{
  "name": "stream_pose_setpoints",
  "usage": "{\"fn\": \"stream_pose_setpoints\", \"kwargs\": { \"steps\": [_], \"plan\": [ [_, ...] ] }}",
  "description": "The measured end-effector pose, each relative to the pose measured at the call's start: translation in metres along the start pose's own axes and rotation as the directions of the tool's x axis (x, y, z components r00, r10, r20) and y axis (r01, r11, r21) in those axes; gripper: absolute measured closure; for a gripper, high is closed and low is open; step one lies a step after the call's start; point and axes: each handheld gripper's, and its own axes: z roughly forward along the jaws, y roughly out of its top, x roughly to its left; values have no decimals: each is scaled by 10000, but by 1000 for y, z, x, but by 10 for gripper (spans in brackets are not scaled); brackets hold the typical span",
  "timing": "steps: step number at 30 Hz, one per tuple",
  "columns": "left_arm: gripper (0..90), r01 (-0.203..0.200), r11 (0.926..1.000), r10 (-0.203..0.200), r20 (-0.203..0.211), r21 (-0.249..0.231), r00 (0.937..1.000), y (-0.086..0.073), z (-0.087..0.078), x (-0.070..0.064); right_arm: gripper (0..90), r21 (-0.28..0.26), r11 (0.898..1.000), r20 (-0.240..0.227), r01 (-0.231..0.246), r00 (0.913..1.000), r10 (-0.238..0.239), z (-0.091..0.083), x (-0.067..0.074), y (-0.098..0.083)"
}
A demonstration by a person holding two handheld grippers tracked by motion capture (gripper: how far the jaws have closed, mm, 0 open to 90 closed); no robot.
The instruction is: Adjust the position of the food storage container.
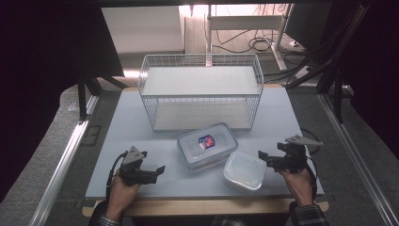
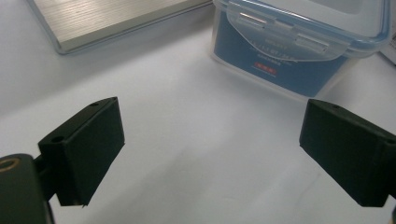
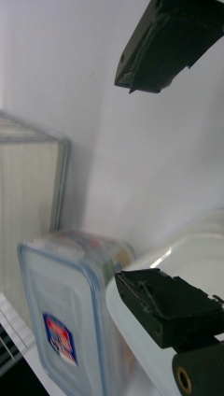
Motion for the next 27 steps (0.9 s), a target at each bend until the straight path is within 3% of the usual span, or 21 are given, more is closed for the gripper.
{"fn": "stream_pose_setpoints", "kwargs": {
  "steps": [2, 3, 5, 8, 15, 18, 22, 27],
  "plan": [
    [54, 84, 10000, -84, 47, 17, 10000, 0, 0, 1, 11, 197, 9988, 470, 454, 9978, -463, 2, 5, -1],
    [52, 148, 9999, -148, 47, 11, 9999, -1, 0, 2, 0, 308, 9979, 441, 569, 9973, -582, 3, 5, -2],
    [51, 199, 9998, -199, 71, 4, 9998, -1, 0, 3, 0, 592, 9971, 278, 469, 9984, -486, 5, 6, -3],
    [49, 282, 9996, -282, 185, 35, 9994, -1, 1, 3, 0, 669, 9962, 468, 558, 9972, -590, 4, 8, -3],
    [50, 88, 9997, -95, 307, 241, 9995, -1, 4, 0, 7, 743, 9967, 444, 337, 9983, -371, 5, 12, -2],
    [50, 68, 9997, -74, 266, 220, 9996, -1, 4, 0, 67, 671, 9974, 492, 274, 9983, -307, 4, 12, -1],
    [50, 119, 9999, -122, 277, 109, 9995, 0, 3, 1, 222, 298, 9991, 555, 309, 9979, -325, -3, 14, 2],
    [50, 89, 9997, -95, 289, 232, 9995, -1, 4, 0, 440, 104, 9985, 106, 536, 9985, -537, -13, 22, 6]
  ]
}}
